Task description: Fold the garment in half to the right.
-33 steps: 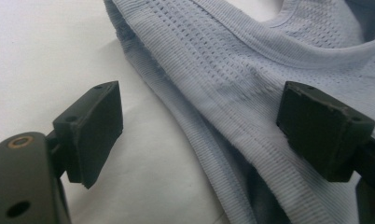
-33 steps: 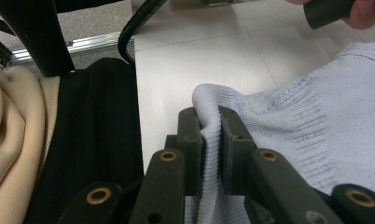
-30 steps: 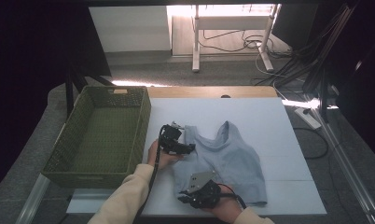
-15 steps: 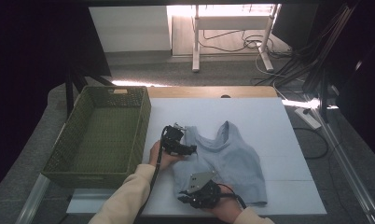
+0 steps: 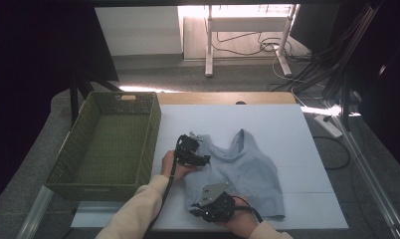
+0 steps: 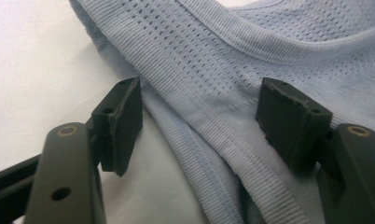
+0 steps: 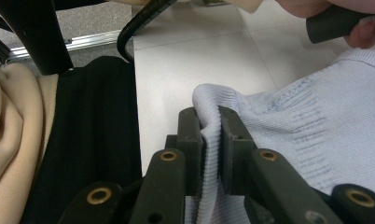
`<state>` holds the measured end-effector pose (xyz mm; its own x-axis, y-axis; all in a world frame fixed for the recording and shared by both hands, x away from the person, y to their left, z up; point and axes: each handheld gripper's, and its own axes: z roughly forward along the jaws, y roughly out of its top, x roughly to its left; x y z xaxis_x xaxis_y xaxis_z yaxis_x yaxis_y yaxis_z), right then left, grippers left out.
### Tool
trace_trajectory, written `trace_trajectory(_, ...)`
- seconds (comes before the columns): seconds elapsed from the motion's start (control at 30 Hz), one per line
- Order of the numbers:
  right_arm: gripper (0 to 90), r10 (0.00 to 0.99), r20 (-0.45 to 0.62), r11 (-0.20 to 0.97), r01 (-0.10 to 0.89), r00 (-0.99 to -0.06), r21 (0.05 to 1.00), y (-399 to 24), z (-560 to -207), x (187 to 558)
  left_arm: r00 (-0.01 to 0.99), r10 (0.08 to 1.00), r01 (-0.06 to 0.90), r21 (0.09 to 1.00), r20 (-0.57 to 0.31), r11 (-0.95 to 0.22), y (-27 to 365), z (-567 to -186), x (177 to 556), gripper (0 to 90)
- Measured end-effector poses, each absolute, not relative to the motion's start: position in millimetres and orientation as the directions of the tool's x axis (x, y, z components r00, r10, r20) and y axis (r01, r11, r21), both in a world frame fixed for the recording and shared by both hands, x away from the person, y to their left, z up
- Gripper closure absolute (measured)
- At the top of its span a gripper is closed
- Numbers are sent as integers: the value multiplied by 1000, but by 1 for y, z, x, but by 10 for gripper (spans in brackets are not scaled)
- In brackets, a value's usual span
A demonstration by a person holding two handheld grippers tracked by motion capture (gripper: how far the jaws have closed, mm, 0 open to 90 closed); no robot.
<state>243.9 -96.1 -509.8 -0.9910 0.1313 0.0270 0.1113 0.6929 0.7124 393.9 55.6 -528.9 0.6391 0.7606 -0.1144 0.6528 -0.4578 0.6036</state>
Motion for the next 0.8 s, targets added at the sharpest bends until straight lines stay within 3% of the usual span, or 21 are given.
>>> trace_trajectory(0.23, 804, 131, 27, 694, 111, -991, 712, -96, -510, 244, 621, 771, 670, 605, -138, -431, 54, -528, 394, 366)
trace_trajectory(0.8, 805, 133, 42, 696, 124, -990, 708, -96, -512, 245, 611, 775, 677, 614, -162, -405, 49, -528, 391, 673)
